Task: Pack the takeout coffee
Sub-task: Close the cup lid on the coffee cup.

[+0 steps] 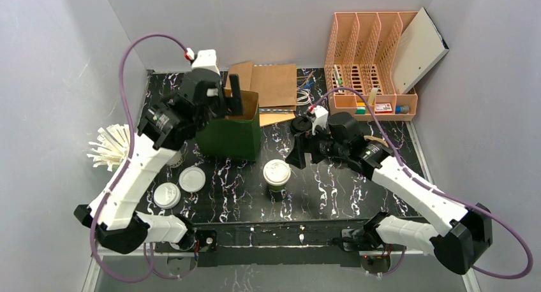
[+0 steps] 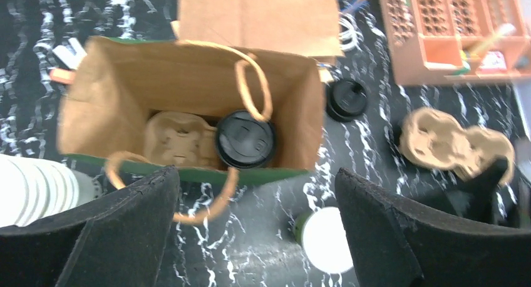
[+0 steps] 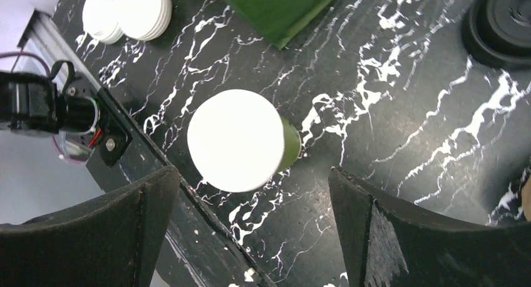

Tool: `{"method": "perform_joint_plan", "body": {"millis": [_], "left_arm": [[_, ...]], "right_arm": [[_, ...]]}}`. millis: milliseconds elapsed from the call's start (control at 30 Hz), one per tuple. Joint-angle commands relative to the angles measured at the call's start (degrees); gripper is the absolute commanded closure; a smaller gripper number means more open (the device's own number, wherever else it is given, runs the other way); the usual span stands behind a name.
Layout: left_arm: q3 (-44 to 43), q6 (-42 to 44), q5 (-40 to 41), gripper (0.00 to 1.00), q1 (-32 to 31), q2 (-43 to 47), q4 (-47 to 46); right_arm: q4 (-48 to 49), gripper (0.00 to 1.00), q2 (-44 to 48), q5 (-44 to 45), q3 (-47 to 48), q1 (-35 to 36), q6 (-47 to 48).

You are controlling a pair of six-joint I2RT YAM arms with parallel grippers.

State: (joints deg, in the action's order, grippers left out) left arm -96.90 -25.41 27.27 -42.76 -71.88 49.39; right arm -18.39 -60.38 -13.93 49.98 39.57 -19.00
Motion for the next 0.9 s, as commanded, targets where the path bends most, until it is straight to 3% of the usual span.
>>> {"method": "perform_joint_plan", "body": {"millis": [0, 200, 367, 533, 667, 867], "left_arm": [[-6.95, 3.46, -4.24, 0.07, 10.57, -4.20, 5.30], [-12.45, 6.60, -14.43, 0.07, 27.07, -7.43, 5.54], [-7.87, 5.08, -20.93, 0.02, 37.91, -7.61, 1.04], [-3.10, 2.56, -33.58, 0.02, 49.23, -9.63, -2.63], [1.47, 1.68, -37.32, 0.02, 52.91, -8.25, -6.23], [4.44, 2.78, -37.29, 0.02, 53.57, -6.89, -7.08]], "right_arm": [[-0.24, 0.02, -3.43, -4.97, 6.87, 1.86, 7.88], [-5.62, 0.02, -8.03, -0.77, 11.91, 7.51, 13.59], [-8.57, 0.02, -13.08, 8.47, 13.81, 15.88, 17.29], [-11.29, 0.02, -17.26, 11.23, 15.56, 18.12, 17.69], [-10.80, 0.02, -18.12, 12.02, 15.63, 18.17, 17.68], [-11.66, 0.02, -19.34, 13.40, 16.57, 18.17, 18.10]]}}
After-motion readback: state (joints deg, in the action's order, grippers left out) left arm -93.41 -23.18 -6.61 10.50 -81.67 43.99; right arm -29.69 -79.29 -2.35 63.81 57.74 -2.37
